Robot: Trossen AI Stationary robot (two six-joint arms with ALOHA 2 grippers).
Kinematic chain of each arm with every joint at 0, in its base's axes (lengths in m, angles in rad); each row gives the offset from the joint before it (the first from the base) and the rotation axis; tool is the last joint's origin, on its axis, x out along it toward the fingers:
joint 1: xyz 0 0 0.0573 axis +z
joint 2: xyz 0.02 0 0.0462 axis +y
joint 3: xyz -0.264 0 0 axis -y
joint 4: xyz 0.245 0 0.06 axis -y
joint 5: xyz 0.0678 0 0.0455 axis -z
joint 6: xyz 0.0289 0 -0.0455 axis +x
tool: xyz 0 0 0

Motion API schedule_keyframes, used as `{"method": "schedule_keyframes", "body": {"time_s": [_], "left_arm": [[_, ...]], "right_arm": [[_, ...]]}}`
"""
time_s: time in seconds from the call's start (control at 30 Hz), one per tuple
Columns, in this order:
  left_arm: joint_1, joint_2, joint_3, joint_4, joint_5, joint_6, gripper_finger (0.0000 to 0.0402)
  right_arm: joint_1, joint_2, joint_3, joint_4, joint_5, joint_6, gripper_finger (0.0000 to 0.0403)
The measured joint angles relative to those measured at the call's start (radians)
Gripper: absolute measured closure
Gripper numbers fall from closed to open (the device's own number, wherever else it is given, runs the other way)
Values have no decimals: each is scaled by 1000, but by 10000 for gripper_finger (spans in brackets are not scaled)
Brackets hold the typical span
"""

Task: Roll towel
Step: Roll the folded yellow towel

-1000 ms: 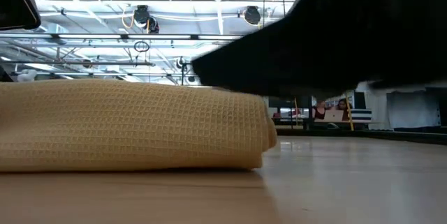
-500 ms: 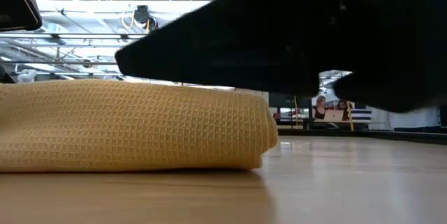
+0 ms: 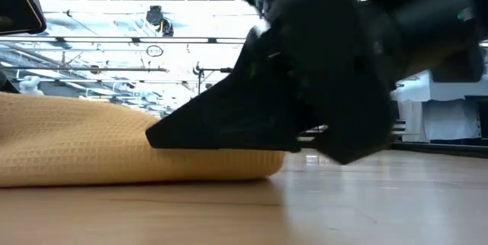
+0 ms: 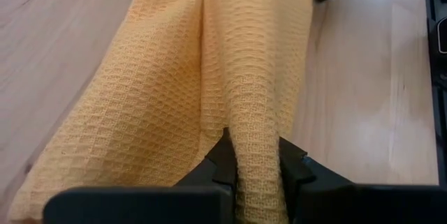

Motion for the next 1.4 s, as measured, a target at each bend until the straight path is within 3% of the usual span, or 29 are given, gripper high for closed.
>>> {"method": "schedule_keyframes", "body": {"time_s": [0.2, 0.57, 0.73, 0.9, 1.03, 1.27, 1.4], "left_arm": [[0, 1, 0, 27, -16, -3, 341], [0, -108, 0, -85, 2, 27, 132], [0, -227, 1, -217, 22, 35, 75], [-3, -346, 1, -346, 35, 46, 56], [-29, -376, 1, -319, -44, 96, 54], [-103, -216, 2, -125, -192, 264, 54], [-124, -85, 3, -77, -221, 288, 54]], "right_arm": [[-36, 0, 0, -37, -84, 72, 112], [-96, -3, 2, -107, -193, 181, 79], [-109, -4, 2, -127, -215, 197, 65], [-110, -4, 2, -124, -224, 222, 65], [-113, -3, 2, -123, -230, 261, 64], [-131, -2, 1, -106, -269, 315, 64], [-135, -2, 1, -106, -270, 326, 64]]}}
